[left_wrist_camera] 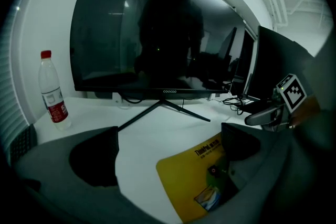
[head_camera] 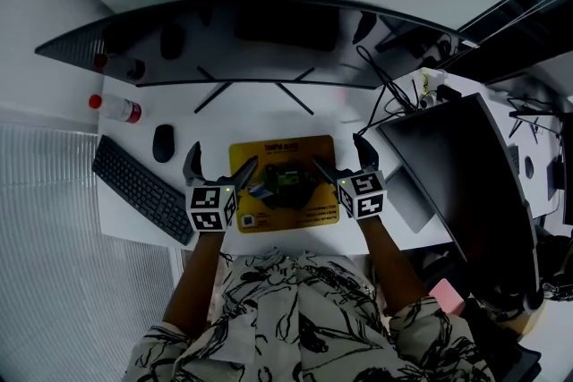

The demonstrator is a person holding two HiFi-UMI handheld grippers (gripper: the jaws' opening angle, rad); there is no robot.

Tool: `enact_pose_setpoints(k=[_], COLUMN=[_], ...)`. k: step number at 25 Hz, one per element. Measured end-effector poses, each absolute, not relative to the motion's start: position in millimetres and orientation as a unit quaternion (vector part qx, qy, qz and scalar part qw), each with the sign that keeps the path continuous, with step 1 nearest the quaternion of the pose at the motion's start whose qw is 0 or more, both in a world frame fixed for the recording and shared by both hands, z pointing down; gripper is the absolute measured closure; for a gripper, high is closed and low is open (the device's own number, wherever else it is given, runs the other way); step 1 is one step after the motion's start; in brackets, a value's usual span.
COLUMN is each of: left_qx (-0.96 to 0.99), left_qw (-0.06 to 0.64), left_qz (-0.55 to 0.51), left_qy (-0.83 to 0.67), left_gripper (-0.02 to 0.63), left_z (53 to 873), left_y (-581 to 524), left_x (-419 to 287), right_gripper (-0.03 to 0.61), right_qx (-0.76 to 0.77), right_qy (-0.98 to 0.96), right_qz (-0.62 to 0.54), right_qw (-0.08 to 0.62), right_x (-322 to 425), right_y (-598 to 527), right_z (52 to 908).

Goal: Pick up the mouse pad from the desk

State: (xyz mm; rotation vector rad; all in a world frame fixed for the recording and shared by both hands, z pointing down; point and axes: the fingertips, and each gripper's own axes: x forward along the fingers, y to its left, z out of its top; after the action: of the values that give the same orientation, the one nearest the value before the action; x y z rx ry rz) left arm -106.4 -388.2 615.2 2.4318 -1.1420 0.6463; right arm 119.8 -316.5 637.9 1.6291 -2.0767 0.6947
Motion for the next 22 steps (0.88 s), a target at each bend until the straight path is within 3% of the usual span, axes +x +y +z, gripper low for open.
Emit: enact_pose_setpoints(k=[22], left_qx=[0.849], left_qw=[0.229], left_qz=[0.291], left_qy=[-0.377], left_gripper=[0.032], left_z=[687], left_y=[-395], left_x=[-95], right_gripper=[0.121], right_qx=[0.579], right_qy=[-0.711], right_qz=[0.305], right_qw=[0.257], right_x=[120], right_y=[-332], right_z=[705])
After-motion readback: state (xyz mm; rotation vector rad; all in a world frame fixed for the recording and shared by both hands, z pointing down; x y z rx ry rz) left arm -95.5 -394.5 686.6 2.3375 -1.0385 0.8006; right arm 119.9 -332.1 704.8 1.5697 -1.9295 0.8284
